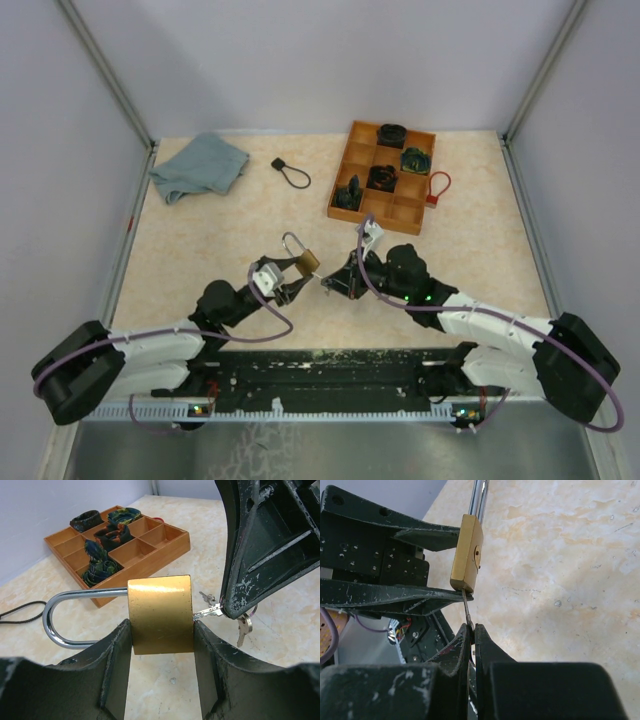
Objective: Unlock with the key
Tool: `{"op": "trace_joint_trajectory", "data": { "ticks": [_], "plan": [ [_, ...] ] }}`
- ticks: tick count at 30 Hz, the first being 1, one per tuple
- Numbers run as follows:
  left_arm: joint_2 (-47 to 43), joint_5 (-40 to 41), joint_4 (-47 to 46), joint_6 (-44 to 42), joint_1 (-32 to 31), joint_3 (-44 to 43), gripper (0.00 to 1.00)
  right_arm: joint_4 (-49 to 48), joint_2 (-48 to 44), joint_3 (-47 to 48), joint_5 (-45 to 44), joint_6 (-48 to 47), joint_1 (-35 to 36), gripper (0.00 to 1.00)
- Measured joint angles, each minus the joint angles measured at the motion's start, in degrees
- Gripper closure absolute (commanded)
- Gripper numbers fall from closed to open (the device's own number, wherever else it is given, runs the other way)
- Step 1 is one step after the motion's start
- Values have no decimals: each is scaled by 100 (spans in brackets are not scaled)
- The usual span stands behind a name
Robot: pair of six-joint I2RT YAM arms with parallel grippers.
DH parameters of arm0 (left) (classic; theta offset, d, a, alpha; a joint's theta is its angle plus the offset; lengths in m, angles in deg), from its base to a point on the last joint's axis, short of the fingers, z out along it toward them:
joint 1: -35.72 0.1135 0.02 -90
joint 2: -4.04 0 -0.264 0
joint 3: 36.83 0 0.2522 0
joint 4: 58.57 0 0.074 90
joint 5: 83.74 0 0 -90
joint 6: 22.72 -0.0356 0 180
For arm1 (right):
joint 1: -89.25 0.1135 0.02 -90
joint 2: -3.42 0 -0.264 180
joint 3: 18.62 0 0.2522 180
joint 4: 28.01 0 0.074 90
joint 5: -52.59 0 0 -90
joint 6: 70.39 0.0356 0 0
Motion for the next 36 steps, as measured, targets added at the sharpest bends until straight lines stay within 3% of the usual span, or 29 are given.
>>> {"op": "trace_joint_trajectory", "data": {
  "ticks": [36],
  "plan": [
    [-46, 332, -63, -107, -238, 31, 78, -186, -122, -142, -133, 188, 26, 100]
  ]
}}
